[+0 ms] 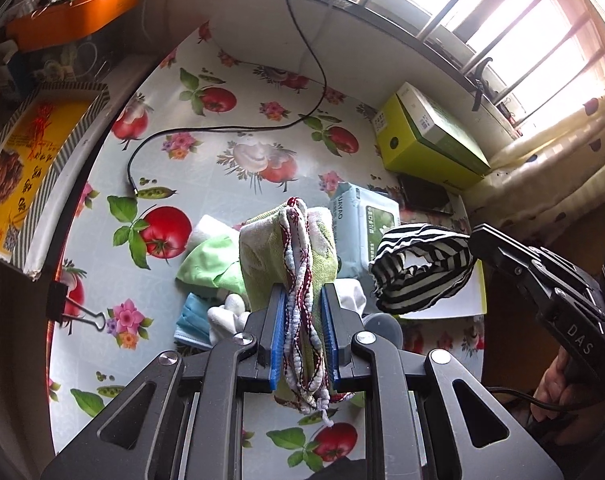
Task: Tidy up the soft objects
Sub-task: 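Carry towel with left gripper while right gripper drops striped hat into box tray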
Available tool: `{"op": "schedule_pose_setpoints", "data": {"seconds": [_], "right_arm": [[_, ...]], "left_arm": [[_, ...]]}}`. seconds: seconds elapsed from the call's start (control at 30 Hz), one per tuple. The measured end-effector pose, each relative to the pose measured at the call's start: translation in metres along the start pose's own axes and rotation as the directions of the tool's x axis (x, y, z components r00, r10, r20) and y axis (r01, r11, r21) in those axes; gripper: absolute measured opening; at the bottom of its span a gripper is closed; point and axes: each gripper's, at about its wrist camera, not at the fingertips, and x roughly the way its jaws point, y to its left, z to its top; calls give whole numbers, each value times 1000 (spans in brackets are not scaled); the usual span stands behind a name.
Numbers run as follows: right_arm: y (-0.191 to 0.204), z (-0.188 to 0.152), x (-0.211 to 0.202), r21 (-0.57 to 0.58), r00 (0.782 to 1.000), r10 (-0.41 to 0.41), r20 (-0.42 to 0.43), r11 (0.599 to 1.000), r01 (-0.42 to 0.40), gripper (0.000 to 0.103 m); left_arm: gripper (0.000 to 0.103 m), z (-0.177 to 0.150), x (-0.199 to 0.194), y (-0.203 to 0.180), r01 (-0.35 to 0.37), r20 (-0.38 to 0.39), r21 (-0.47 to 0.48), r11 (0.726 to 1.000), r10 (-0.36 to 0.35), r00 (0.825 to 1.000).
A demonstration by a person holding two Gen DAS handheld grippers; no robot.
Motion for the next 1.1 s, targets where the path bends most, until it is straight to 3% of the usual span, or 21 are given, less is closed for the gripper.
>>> {"op": "schedule_pose_setpoints", "data": {"seconds": [0.53, 1.1], "right_arm": [[-63, -20, -25, 135, 997, -62, 35, 989, 57, 2], [-169, -54, -24, 311, 990, -140, 7, 941, 131, 2]], "left_arm": [[18, 13, 37, -67, 36, -66, 149, 988, -27, 997], [18, 31, 112, -154, 117, -174, 310, 944, -64, 983]]}}
